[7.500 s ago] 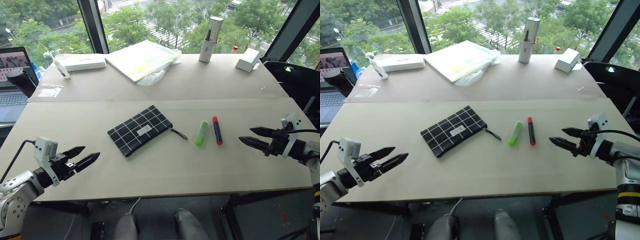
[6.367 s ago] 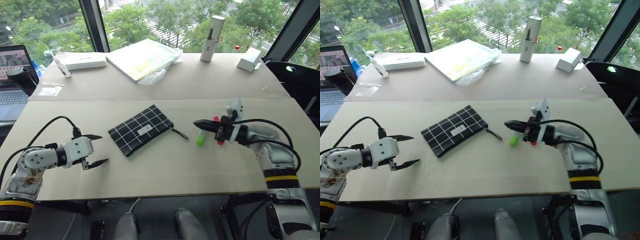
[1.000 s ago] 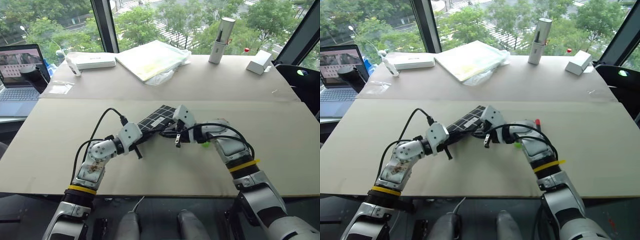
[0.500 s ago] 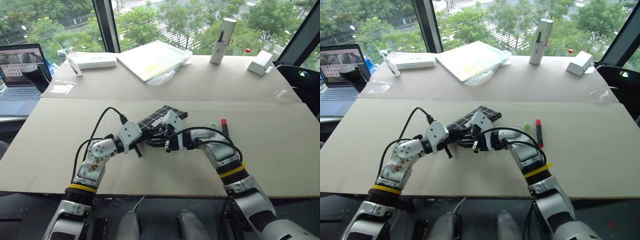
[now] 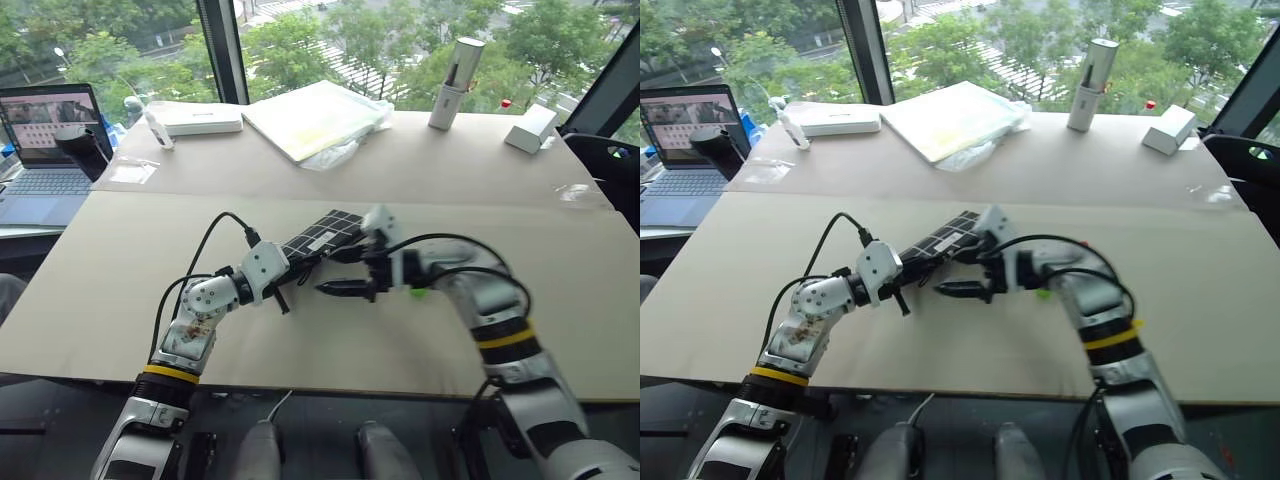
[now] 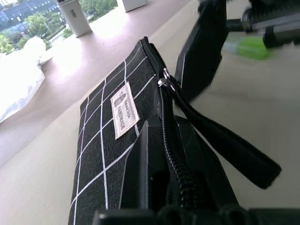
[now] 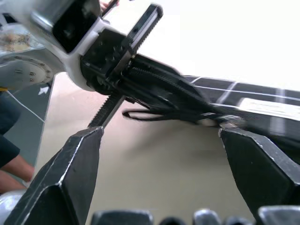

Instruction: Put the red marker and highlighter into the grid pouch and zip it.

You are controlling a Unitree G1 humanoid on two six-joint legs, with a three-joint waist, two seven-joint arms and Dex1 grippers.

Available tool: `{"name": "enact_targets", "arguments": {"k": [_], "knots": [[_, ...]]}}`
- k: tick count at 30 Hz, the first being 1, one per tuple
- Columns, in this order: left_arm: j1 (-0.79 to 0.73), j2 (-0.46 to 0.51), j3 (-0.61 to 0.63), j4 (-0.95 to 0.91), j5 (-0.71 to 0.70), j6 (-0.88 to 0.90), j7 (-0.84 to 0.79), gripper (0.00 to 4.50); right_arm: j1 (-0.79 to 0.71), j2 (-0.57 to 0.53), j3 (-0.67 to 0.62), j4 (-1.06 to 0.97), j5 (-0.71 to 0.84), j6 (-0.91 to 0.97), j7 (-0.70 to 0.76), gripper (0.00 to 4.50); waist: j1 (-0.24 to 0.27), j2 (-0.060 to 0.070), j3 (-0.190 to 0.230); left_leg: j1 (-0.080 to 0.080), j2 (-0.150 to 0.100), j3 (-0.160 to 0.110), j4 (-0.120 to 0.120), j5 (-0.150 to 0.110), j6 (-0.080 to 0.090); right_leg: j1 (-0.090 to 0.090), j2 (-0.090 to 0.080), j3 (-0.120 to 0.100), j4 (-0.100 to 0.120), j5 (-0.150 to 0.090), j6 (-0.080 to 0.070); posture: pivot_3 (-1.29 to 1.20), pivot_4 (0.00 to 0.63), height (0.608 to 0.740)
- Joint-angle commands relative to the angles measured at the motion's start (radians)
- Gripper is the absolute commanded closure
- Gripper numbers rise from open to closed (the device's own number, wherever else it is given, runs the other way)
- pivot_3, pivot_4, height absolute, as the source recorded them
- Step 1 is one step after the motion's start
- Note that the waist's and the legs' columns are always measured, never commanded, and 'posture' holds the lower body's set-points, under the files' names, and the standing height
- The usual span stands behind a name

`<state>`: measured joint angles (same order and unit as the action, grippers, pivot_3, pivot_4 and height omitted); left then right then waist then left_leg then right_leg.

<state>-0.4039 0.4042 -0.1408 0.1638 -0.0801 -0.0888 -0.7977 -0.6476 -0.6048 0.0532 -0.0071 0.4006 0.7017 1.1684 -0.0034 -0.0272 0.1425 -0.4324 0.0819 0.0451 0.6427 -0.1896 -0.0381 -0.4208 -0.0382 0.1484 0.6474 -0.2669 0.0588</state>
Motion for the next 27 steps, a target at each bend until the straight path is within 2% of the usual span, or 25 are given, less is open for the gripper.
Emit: {"name": "enact_targets", "arguments": {"k": [1, 4, 6, 10, 17, 27], "knots": [[0.001, 0.001, 0.005, -0.03, -0.008, -0.015, 0.001, 4.5, 0.054, -0.115, -0.125, -0.038, 0.02, -0.015, -0.012, 0.05, 0.0, 0.0, 0.0, 0.0, 0.0, 0.0, 0.0, 0.0, 0.0, 0.0, 0.0, 0.0, 0.0, 0.0, 0.0, 0.0, 0.15, 0.74], [0.004, 0.0, 0.005, -0.033, -0.009, -0.014, 0.001, 4.5, 0.072, -0.157, -0.198, 0.039, -0.046, -0.058, -0.153, 0.05, -0.013, 0.0, 0.0, 0.001, 0.0, 0.0, 0.0, 0.0, 0.0, 0.0, 0.0, 0.0, 0.0, 0.0, 0.0, 0.0, 0.15, 0.74], [0.003, -0.003, 0.004, -0.031, -0.012, -0.015, -0.001, 4.5, 0.057, -0.152, -0.239, 0.11, -0.087, -0.06, -0.279, 0.05, -0.016, 0.0, 0.0, 0.001, 0.0, 0.0, 0.0, 0.0, 0.0, 0.0, 0.0, 0.001, 0.001, 0.0, 0.0, 0.0, 0.15, 0.74], [-0.016, -0.014, -0.002, -0.008, -0.016, -0.026, -0.014, 4.5, 0.147, -0.13, -0.276, 0.133, -0.165, -0.07, -0.47, 0.05, -0.009, -0.001, 0.0, 0.001, -0.001, 0.0, 0.0, 0.0, 0.0, 0.0, 0.0, 0.001, 0.0, 0.0, 0.0, 0.0, 0.15, 0.74], [-0.047, -0.029, -0.011, 0.034, -0.013, -0.043, -0.037, 4.5, 0.242, -0.038, -0.284, 0.055, -0.167, -0.038, -0.604, 0.05, -0.011, 0.0, 0.0, 0.001, -0.001, -0.001, 0.0, 0.0, 0.0, 0.0, 0.0, 0.002, 0.0, 0.0, 0.0, 0.0, 0.15, 0.74], [-0.043, -0.035, -0.013, 0.038, -0.003, -0.048, -0.036, 4.5, 0.299, -0.022, -0.243, 0.039, -0.173, -0.025, -0.634, 0.05, -0.01, -0.001, 0.0, 0.001, -0.001, -0.001, 0.0, 0.0, 0.0, 0.001, 0.0, 0.002, 0.0, 0.0, 0.0, 0.0, 0.15, 0.74]]}}
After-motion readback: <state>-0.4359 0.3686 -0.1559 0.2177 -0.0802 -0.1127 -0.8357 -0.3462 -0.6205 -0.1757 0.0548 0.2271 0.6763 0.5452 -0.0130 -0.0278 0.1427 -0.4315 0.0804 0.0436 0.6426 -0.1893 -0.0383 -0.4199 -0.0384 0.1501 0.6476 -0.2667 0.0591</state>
